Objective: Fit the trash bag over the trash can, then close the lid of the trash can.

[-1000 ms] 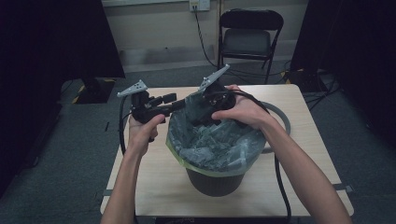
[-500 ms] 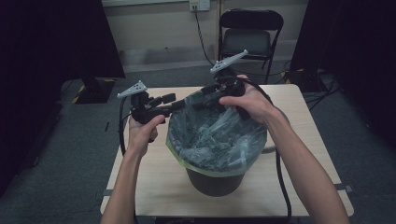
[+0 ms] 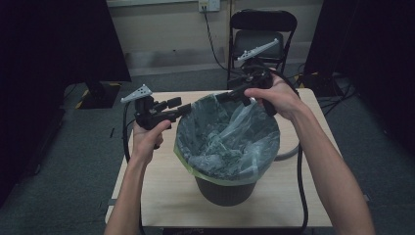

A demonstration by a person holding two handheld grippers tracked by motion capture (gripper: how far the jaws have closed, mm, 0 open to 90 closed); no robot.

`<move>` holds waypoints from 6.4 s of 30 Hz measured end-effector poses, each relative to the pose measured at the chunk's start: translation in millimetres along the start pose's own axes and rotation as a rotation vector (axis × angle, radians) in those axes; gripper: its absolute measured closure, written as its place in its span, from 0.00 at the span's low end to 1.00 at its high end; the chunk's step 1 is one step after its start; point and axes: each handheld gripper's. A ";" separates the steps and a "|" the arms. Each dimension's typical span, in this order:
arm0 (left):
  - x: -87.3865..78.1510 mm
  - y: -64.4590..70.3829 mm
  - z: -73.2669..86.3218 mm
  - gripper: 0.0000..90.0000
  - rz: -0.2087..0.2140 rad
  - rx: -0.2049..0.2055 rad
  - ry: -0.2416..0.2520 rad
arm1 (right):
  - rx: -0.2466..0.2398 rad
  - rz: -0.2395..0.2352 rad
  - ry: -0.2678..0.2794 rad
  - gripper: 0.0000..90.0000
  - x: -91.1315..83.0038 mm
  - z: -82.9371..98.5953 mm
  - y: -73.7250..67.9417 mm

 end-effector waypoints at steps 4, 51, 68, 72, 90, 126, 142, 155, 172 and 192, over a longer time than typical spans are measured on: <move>-0.3 0.1 -0.3 0.42 0.001 0.003 0.003 | 0.011 0.041 0.011 0.19 -11.1 3.2 7.6; -58.4 -51.8 123.0 0.23 -0.309 0.009 -0.371 | 0.398 0.728 -0.108 0.58 -91.9 227.8 129.3; -60.9 -38.5 186.3 0.27 -0.458 0.098 -0.600 | 0.528 0.794 -0.246 0.65 -85.1 280.2 150.2; -54.1 -37.1 190.2 0.24 -0.462 0.129 -0.587 | 0.507 0.818 -0.284 0.71 -76.2 279.0 150.6; -55.1 -44.5 199.3 0.16 -0.481 0.149 -0.475 | 0.478 0.943 -0.490 0.86 -61.6 263.2 155.2; -55.7 -45.6 199.1 0.16 -0.466 0.150 -0.475 | 0.500 0.902 -0.352 0.89 -74.2 255.4 150.9; -55.8 -45.6 199.0 0.16 -0.467 0.151 -0.475 | 0.488 0.893 -0.187 0.90 -87.5 226.4 142.1; -55.7 -45.6 199.1 0.16 -0.466 0.149 -0.475 | 0.510 0.842 -0.067 0.90 -93.8 208.8 139.1; -55.8 -45.7 199.0 0.16 -0.467 0.151 -0.476 | 0.487 0.821 0.023 0.90 -102.6 173.1 133.4; -55.2 -45.6 199.4 0.10 -0.434 0.160 -0.495 | 0.470 0.801 0.069 0.90 -98.1 144.5 136.1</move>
Point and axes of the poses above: each handheld gripper's, and its own axes: x roughly forward along the jaws, z roughly out of its underside, y roughly to its right, and after that the axes turned 9 degrees about y, right-handed
